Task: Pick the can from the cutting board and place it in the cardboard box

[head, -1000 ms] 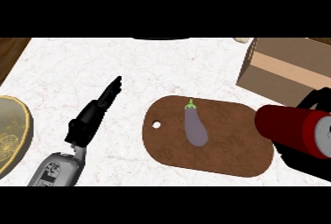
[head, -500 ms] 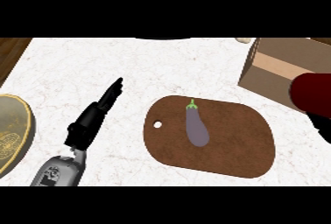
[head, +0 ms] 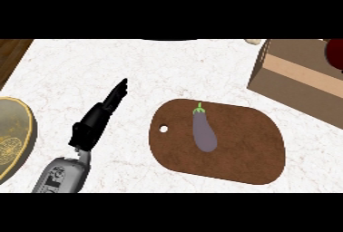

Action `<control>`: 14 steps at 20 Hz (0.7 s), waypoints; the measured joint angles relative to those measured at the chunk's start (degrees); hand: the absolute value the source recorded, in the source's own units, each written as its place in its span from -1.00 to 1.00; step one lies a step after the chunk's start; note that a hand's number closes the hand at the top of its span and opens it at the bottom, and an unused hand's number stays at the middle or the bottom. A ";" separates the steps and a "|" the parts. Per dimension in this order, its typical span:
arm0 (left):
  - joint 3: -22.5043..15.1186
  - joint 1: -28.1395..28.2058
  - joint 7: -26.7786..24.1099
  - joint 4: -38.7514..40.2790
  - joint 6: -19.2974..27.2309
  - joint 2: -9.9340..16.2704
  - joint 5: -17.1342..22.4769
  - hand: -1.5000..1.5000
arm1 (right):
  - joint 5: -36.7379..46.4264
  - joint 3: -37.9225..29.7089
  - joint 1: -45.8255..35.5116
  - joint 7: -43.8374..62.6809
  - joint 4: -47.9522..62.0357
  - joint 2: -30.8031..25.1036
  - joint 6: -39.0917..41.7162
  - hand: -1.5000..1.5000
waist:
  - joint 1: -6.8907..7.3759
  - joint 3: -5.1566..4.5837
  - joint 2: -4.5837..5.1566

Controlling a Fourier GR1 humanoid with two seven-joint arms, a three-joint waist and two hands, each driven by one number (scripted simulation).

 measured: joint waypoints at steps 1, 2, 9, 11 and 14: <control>-0.07 0.22 0.05 -0.30 -0.06 -0.16 -0.30 0.00 | 0.12 -0.26 -1.04 -0.61 2.09 -0.19 -0.68 1.00 | 0.04 0.01 0.00; -0.20 0.77 0.64 -1.37 0.07 -0.35 -0.62 0.00 | -0.11 -0.59 -1.81 -0.47 2.85 -0.28 -0.67 1.00 | 0.05 0.01 -0.02; 0.24 1.14 0.93 -2.19 -0.74 -1.13 -1.51 0.00 | 3.33 -1.37 -6.05 -7.18 18.22 -2.61 -7.53 1.00 | 0.28 0.02 0.03; 0.66 0.50 1.29 -1.64 -0.85 -1.47 -1.56 0.00 | 4.47 -1.36 -6.88 -9.54 22.98 -3.26 -9.78 1.00 | 0.29 0.01 0.04; 0.50 1.56 0.52 -1.47 -1.06 -1.95 -2.06 0.00 | 6.27 -0.52 -8.32 -11.91 29.16 -3.50 -12.34 1.00 | 0.39 0.01 0.06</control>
